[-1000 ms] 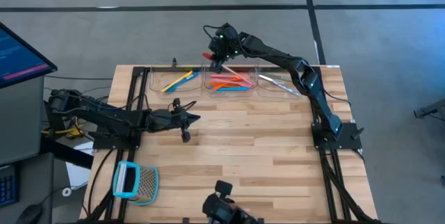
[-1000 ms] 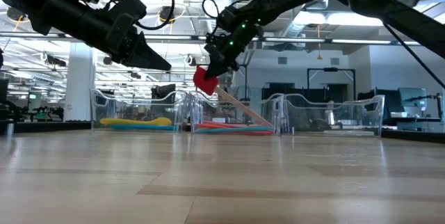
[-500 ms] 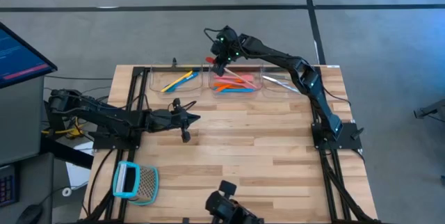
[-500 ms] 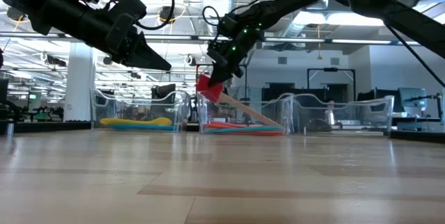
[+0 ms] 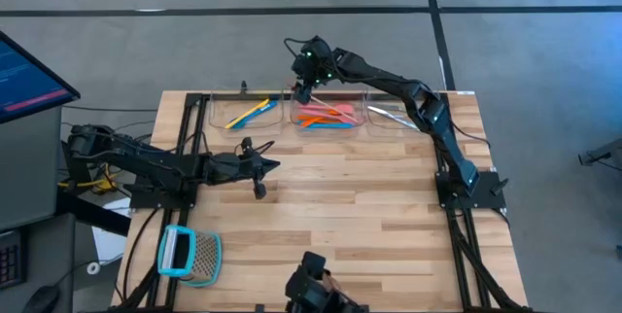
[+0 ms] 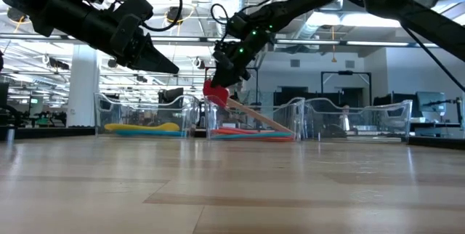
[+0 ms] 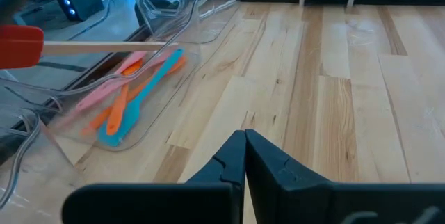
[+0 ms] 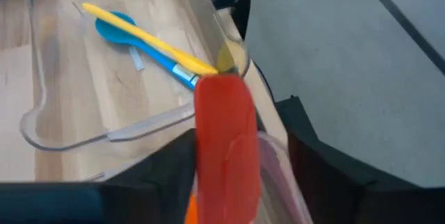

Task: Pick & Place Kitchen Items
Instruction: Put the red spatula into the middle transparent bin, then return to Home Position

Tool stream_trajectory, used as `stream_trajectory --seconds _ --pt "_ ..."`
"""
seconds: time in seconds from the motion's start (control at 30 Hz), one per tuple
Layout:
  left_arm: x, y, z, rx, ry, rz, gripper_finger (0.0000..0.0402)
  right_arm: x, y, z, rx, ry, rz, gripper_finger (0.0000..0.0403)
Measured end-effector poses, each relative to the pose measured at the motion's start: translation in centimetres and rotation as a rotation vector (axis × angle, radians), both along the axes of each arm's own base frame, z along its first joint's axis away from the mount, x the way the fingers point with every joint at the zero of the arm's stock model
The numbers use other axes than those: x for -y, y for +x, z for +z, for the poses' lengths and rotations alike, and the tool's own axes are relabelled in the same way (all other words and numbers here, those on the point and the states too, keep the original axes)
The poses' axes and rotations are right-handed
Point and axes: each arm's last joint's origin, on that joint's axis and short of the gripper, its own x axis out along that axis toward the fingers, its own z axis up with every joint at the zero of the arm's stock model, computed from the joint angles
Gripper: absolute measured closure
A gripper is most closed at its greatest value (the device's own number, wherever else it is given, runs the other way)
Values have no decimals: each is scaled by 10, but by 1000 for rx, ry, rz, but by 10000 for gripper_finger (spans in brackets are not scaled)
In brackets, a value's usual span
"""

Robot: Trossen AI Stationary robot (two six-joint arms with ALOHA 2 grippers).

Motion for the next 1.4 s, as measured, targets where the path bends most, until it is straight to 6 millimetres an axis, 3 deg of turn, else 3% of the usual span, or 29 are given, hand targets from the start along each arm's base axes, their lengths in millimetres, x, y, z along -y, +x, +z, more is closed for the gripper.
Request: stream_trajectory --seconds 0.17,0.4,0.57,0.73,0.83,0.93,1.13,1.27,1.4 --pt "0 0 0 0 0 0 400 -2 -2 31 12 -11 4 149" --pt "0 0 0 0 0 0 400 -24 -26 92 22 -47 32 162" --pt "0 0 0 0 0 0 400 -53 -64 137 -28 -20 47 216" --pt "0 0 0 0 0 0 400 -91 -95 168 -89 40 74 325" --pt "0 0 1 8 -1 0 400 -115 -106 177 -138 75 108 388" --pt "1 1 4 41 -3 -4 398 -144 -105 185 -144 60 124 393" --pt "5 2 7 72 -5 -23 398 -211 -77 195 -71 -126 170 401" --pt "8 2 9 92 1 -27 398 -249 -65 185 -76 -153 266 402" --pt "15 -2 18 130 24 -35 399 -277 -67 168 -140 -165 317 402"
